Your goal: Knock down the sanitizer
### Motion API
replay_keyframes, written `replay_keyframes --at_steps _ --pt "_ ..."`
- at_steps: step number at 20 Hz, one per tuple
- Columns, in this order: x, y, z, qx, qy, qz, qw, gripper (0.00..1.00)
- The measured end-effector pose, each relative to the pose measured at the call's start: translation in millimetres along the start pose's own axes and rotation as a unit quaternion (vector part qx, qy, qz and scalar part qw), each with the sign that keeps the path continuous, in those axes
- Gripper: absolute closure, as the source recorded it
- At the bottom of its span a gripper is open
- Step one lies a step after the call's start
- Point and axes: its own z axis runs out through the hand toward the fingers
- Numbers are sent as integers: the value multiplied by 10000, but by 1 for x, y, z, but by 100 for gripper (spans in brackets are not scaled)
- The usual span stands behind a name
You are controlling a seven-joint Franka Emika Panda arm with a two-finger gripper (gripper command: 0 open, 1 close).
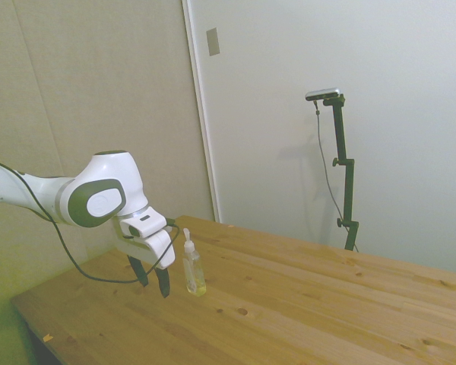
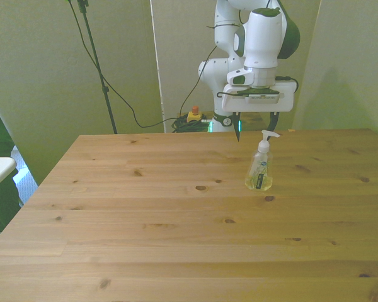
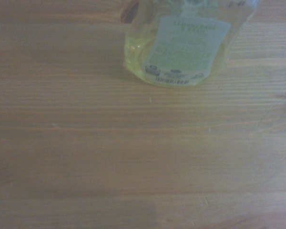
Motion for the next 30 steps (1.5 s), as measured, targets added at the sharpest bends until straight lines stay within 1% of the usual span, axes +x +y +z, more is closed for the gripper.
replay_keyframes --at_steps 7,13,22,26,30 --pt "21 -21 -7 -124 85 148 9998 100" --pt "37 -41 0 -234 38 198 9995 100" --pt "51 -58 11 -374 43 275 9989 100" --pt "62 -66 10 -386 31 301 9988 100" --pt "76 -85 8 -414 29 299 9987 100"
